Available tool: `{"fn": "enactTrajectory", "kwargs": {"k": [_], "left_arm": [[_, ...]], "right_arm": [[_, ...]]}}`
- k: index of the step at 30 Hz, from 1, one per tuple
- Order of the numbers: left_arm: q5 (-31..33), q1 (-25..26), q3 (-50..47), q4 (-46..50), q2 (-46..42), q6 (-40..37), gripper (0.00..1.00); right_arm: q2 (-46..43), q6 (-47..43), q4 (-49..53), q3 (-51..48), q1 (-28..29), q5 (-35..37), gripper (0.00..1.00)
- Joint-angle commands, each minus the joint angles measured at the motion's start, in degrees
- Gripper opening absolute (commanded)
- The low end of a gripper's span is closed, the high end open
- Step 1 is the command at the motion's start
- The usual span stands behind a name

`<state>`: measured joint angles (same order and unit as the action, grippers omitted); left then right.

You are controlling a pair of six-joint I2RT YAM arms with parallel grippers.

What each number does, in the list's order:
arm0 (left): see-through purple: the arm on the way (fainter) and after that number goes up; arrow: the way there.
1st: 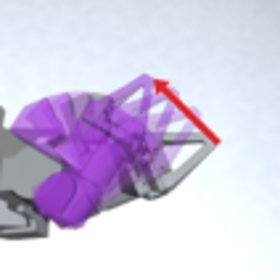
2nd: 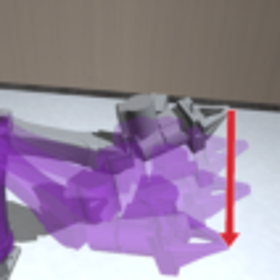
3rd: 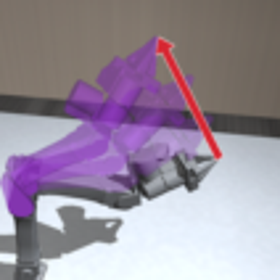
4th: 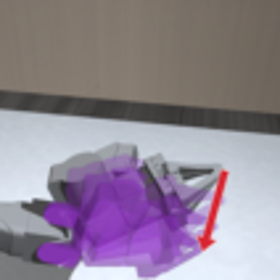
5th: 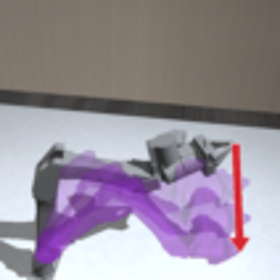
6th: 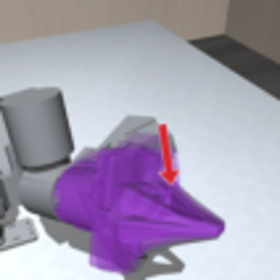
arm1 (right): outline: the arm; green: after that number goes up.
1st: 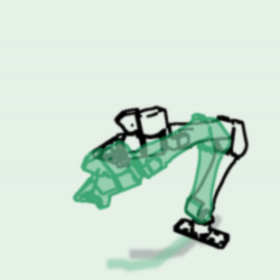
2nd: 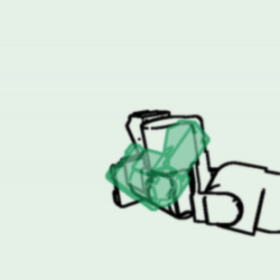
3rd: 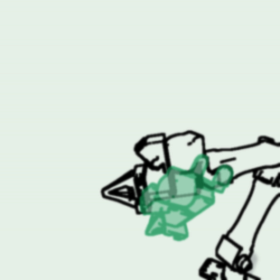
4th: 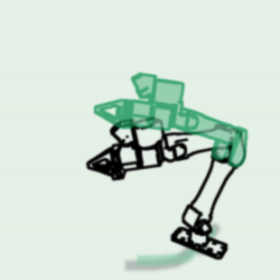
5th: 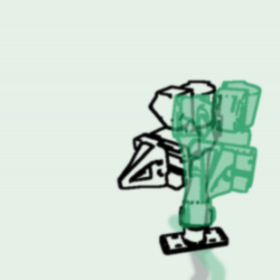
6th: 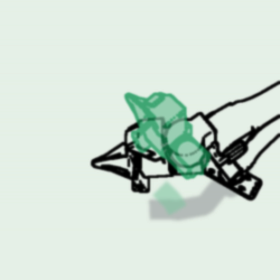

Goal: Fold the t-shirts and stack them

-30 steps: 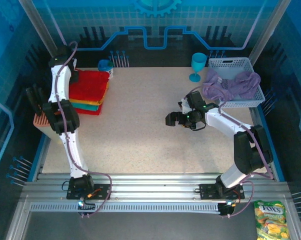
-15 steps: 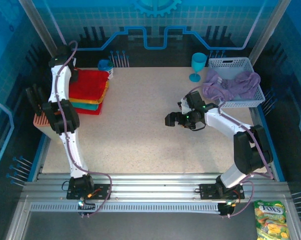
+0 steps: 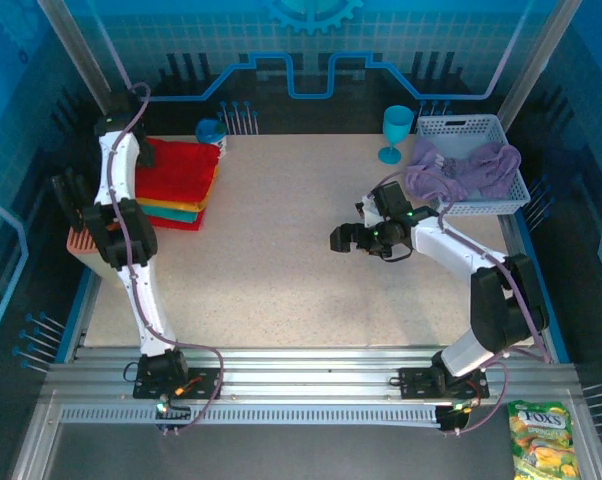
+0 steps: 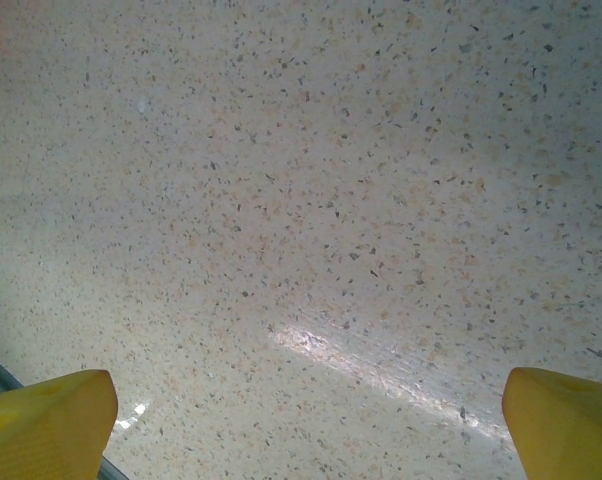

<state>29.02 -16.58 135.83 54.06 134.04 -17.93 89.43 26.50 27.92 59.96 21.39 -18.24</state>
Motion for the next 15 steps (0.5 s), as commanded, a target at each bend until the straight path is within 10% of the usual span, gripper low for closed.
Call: {"fn": "enactTrajectory", "kwargs": {"k": [1, 15], "left_arm": [[0.43, 0.03, 0.00, 0.13, -5.40, 1.86, 0.90], [-18.79, 5.07, -21.83, -9.42, -26.71, 11.55, 0.99]], "right_arm": [[-1.71, 0.25, 1.23, -0.79, 0.94, 0.15, 1.00], [-5.47, -2.10, 1.39, 0.42, 0.75, 5.85, 1.00]]}}
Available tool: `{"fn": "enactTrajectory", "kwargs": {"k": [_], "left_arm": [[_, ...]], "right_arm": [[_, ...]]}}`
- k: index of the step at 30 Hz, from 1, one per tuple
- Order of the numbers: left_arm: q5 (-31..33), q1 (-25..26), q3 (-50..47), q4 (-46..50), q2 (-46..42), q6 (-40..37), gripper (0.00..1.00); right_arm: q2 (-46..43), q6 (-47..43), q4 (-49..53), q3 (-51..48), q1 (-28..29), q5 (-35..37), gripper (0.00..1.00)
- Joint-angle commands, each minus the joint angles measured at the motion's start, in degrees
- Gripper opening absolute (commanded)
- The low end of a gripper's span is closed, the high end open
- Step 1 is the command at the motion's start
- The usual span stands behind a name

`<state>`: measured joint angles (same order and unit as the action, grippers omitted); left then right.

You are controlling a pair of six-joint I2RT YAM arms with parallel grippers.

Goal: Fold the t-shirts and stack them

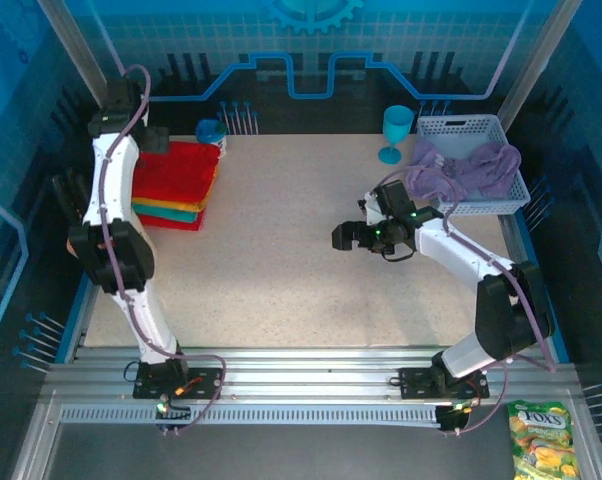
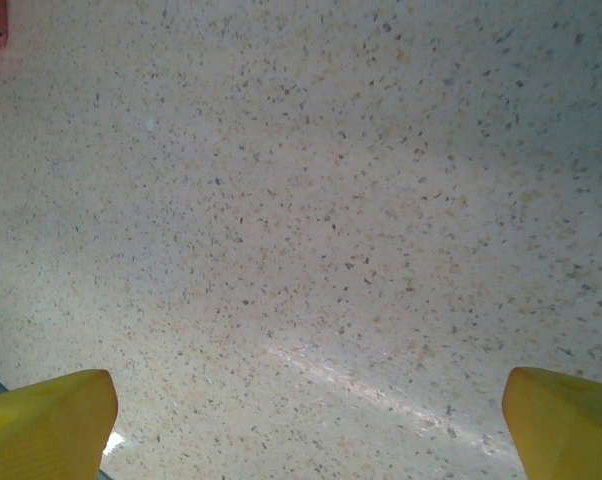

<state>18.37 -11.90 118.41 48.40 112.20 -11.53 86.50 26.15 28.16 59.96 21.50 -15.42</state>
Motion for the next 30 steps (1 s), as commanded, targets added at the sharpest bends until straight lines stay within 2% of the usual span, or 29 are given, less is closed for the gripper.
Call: {"fn": "enactTrajectory", "kwargs": {"k": [1, 8, 12, 15, 22, 27, 30], "left_arm": [[-9.46, 1.07, -7.31, -5.41, -7.09, 5.62, 0.99], [-15.15, 4.08, -21.83, -9.65, -17.69, 9.55, 0.99], [-21.08, 4.24, -39.80, -21.17, -27.52, 11.05, 0.99], [-20.94, 4.34, -52.59, -31.29, -34.46, 12.22, 0.99], [-22.47, 4.43, -67.93, -41.35, -42.70, 15.22, 0.99], [-22.46, 4.43, -78.59, -50.07, -45.93, 14.92, 0.99], [-18.22, 4.42, -84.53, -57.67, -45.36, 14.59, 0.99]], "right_arm": [[-3.27, -2.33, 0.79, 0.46, 0.49, 4.11, 1.00], [-8.12, -6.62, -2.03, -0.26, -3.05, 7.86, 1.00], [-12.33, -9.71, -5.85, -3.17, -4.86, 11.45, 1.00], [-14.52, -12.10, -8.24, -5.88, -6.16, 14.12, 1.00], [-20.68, -19.74, -21.30, -17.25, -7.87, 14.89, 1.00], [-22.48, -23.74, -31.51, -24.66, -8.20, 20.24, 1.00], [-21.66, -25.93, -36.45, -27.45, -8.36, 24.82, 1.00]]}}
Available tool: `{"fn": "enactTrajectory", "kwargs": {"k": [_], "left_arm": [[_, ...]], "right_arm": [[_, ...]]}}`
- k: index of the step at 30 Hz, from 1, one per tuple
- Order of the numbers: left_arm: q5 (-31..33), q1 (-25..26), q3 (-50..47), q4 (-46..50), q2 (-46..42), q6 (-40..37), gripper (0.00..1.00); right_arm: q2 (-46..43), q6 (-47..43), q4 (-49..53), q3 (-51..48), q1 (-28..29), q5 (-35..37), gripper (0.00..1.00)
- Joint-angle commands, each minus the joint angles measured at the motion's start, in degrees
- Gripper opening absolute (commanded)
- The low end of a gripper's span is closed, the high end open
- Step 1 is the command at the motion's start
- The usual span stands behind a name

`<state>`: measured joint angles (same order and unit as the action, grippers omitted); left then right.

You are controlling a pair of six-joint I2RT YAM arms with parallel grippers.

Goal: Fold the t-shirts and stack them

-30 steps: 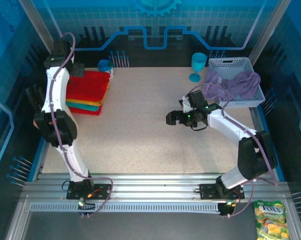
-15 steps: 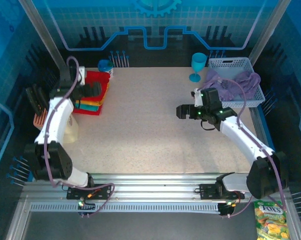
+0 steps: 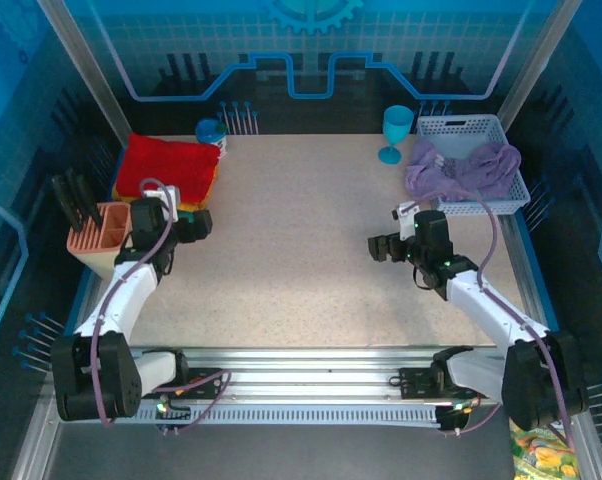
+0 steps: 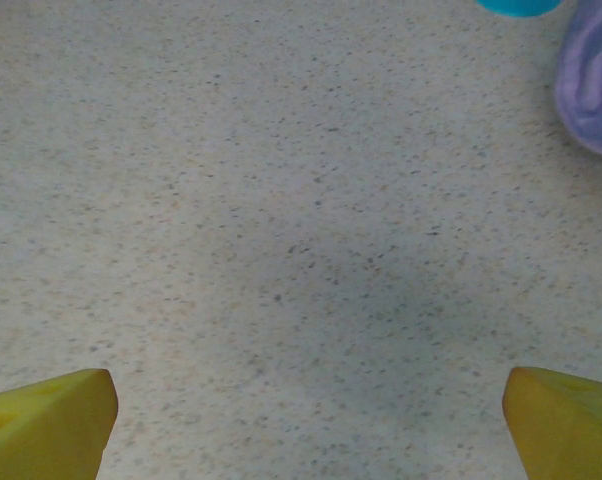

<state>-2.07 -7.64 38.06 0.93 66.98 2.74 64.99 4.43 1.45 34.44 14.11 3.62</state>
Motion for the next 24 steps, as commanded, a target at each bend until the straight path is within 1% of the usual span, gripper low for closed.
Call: {"fn": "enactTrajectory", "kwargs": {"k": [1, 3, 5, 7, 9, 12, 14, 17, 18, 19, 21, 22, 24], "left_arm": [[3.75, 0.16, -6.24, -13.79, 0.54, 0.20, 0.99], [4.63, 0.17, -9.56, -20.41, 2.23, 0.34, 0.99], [4.12, 0.12, -12.19, -28.37, 4.69, 1.65, 0.99], [3.20, 0.12, -12.32, -31.19, 7.19, 3.63, 0.99], [0.99, 0.21, -12.81, -34.41, 9.10, 4.56, 0.99], [0.75, 0.70, -14.61, -40.59, 11.26, 5.09, 0.99], [0.56, 1.13, -15.61, -44.16, 13.05, 4.25, 0.99], [-0.63, 1.31, -17.33, -51.13, 16.30, 3.31, 0.99], [-0.66, 1.64, -16.85, -49.31, 15.83, 2.85, 0.99], [-0.17, 2.03, -16.88, -49.58, 16.07, 2.44, 0.99], [-2.22, 2.66, -17.01, -50.81, 17.12, 1.05, 0.99], [-2.87, 2.92, -17.26, -52.40, 18.08, 0.47, 0.99], [-2.12, 3.75, -18.12, -55.94, 20.73, -0.39, 0.99]], "right_arm": [[0.24, -4.93, -12.73, -3.40, -1.01, 7.62, 1.00], [1.40, -6.26, -19.20, -5.93, -1.22, 10.59, 1.00], [3.14, -6.81, -24.34, -7.78, -1.52, 13.02, 1.00], [5.10, -6.56, -29.38, -9.62, -1.54, 14.33, 1.00], [7.18, -6.00, -33.69, -11.05, -1.62, 14.12, 1.00], [10.93, -5.88, -44.02, -14.11, -1.70, 14.38, 1.00], [11.74, -7.03, -43.75, -13.31, -1.71, 14.36, 1.00], [14.40, -9.16, -45.89, -12.26, -2.07, 14.39, 1.00], [15.73, -9.63, -47.30, -12.10, -2.34, 13.83, 1.00], [17.40, -9.87, -49.72, -12.41, -2.49, 14.29, 1.00], [19.85, -9.73, -55.03, -13.58, -2.89, 15.19, 1.00], [19.62, -9.01, -53.94, -13.46, -3.18, 15.42, 1.00], [20.02, -7.73, -53.29, -13.01, -5.15, 12.06, 1.00]]}}
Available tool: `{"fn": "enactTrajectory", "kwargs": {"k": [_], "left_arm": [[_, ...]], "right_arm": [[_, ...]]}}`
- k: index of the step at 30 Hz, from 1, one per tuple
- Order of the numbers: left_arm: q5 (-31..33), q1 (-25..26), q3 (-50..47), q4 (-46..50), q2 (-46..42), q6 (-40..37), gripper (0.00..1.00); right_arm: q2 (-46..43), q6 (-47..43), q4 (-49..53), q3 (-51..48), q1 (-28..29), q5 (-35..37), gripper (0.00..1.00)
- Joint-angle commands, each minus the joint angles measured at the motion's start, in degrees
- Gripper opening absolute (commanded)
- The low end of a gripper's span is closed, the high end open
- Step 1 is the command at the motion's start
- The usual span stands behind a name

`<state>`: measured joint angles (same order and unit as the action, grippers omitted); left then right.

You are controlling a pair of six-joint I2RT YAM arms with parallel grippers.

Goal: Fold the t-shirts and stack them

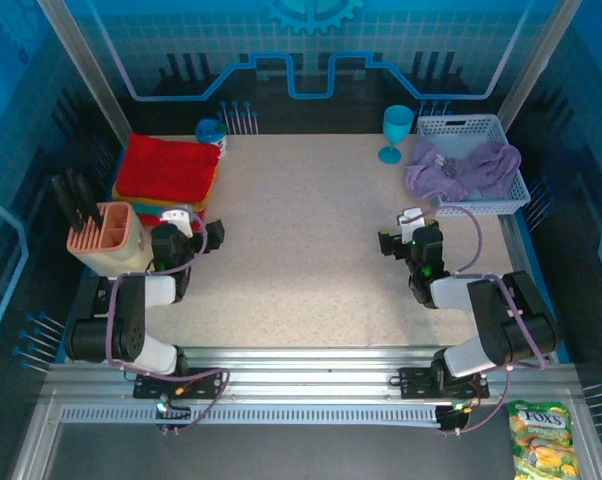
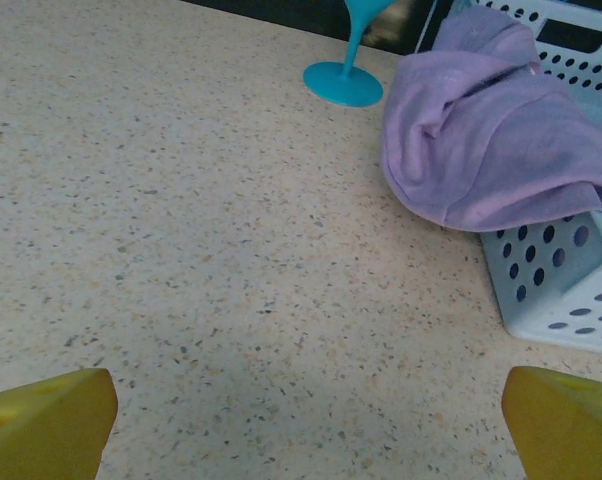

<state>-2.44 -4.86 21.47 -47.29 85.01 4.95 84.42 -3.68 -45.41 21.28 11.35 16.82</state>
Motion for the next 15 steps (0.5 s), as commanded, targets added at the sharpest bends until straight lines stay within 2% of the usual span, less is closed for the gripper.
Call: {"fn": "enactTrajectory", "kwargs": {"k": [1, 2, 3, 4, 5, 15], "left_arm": [[-0.97, 1.14, -2.05, -11.02, 4.37, -2.65, 0.99], [-0.64, 1.22, -1.88, -9.81, 4.19, -2.47, 0.99], [0.23, 1.40, -1.24, -7.57, 3.40, -2.30, 0.99], [0.57, 1.73, -1.12, -8.52, 3.98, -2.60, 0.99], [0.56, 1.93, -0.75, -7.62, 4.02, -2.83, 0.99], [1.86, 2.66, -0.52, -6.90, 3.87, -3.34, 0.99]], "right_arm": [[0.84, 1.26, -5.78, 0.45, -3.21, -1.93, 1.00], [1.03, 3.10, -3.83, 1.15, -4.78, -3.24, 1.00], [2.82, 5.01, -4.82, 1.16, -6.40, -4.41, 1.00], [4.48, 5.05, -10.81, -0.26, -7.28, -6.12, 1.00], [3.48, 5.71, -9.68, -1.01, -7.59, -5.61, 1.00], [3.75, 5.26, -8.45, 0.05, -6.88, -3.91, 1.00]]}}
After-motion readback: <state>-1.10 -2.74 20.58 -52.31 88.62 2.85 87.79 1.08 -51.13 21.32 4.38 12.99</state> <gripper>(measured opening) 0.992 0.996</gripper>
